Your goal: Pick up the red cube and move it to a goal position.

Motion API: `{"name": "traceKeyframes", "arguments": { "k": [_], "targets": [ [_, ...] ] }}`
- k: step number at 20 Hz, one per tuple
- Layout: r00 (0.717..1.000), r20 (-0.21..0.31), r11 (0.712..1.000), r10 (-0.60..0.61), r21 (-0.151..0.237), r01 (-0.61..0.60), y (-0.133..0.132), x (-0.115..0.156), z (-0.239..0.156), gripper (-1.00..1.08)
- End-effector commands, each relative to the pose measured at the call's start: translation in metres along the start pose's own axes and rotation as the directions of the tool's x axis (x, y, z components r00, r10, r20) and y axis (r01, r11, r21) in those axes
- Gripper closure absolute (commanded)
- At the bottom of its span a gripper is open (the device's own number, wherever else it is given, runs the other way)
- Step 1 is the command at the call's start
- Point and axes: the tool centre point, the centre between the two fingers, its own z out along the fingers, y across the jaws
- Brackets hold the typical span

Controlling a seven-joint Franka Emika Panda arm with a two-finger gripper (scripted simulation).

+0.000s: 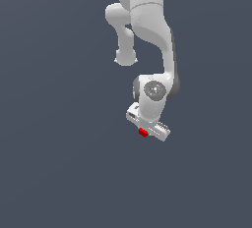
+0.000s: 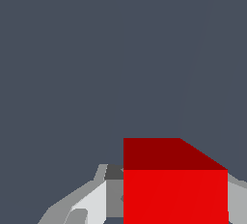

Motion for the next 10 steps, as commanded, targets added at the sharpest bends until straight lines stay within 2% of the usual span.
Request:
{"name": "traceKeyframes", "arguments": {
  "k": [1,10],
  "targets": [
    [1.000,-0.001,1.000,0.000,0.001,0.000,0.005,0.001,-0.011,1.08],
    [1.000,0.000,1.000,0.001,0.002,-0.001,0.036,0.001,-0.075,1.08]
  ]
}}
